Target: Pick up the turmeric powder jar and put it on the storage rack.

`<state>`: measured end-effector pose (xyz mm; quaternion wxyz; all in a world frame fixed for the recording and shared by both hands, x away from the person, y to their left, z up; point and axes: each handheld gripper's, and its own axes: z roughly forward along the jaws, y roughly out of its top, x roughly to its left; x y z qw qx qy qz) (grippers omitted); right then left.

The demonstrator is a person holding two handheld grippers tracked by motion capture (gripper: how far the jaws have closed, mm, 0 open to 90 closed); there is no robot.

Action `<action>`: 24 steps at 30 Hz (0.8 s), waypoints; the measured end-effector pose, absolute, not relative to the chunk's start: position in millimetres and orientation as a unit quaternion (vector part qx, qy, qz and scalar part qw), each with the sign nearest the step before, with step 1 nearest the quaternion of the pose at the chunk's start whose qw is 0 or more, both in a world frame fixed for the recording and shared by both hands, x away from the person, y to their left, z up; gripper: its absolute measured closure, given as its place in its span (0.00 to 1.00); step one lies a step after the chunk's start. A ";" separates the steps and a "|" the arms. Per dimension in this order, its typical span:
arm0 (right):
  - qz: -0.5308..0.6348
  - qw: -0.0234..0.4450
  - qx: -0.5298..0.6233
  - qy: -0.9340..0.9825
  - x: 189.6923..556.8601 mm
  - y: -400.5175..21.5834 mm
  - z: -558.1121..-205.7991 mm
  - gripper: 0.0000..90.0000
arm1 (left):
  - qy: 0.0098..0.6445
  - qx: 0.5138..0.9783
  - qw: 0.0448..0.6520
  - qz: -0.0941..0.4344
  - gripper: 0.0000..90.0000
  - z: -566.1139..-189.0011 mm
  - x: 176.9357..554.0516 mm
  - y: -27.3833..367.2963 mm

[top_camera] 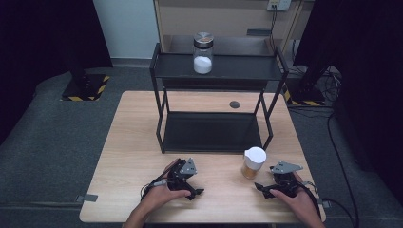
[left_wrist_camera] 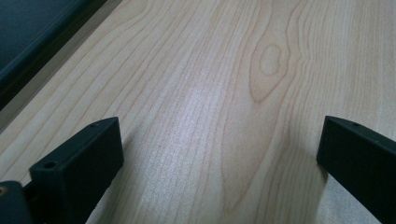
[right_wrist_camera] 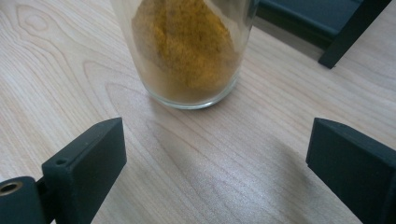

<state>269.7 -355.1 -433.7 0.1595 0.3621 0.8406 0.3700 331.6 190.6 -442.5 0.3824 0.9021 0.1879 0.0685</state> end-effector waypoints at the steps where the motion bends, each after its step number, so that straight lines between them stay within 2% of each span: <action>1: 0.371 0.160 0.362 0.840 269.3 -355.5 -432.8 0.07 | 0.188 0.902 0.382 0.068 0.00 -442.5 331.6 190.6; 24: 0.421 0.157 0.358 0.819 277.1 -354.1 -424.1 0.09 | 0.190 0.902 0.382 0.069 0.00 -442.5 330.6 190.5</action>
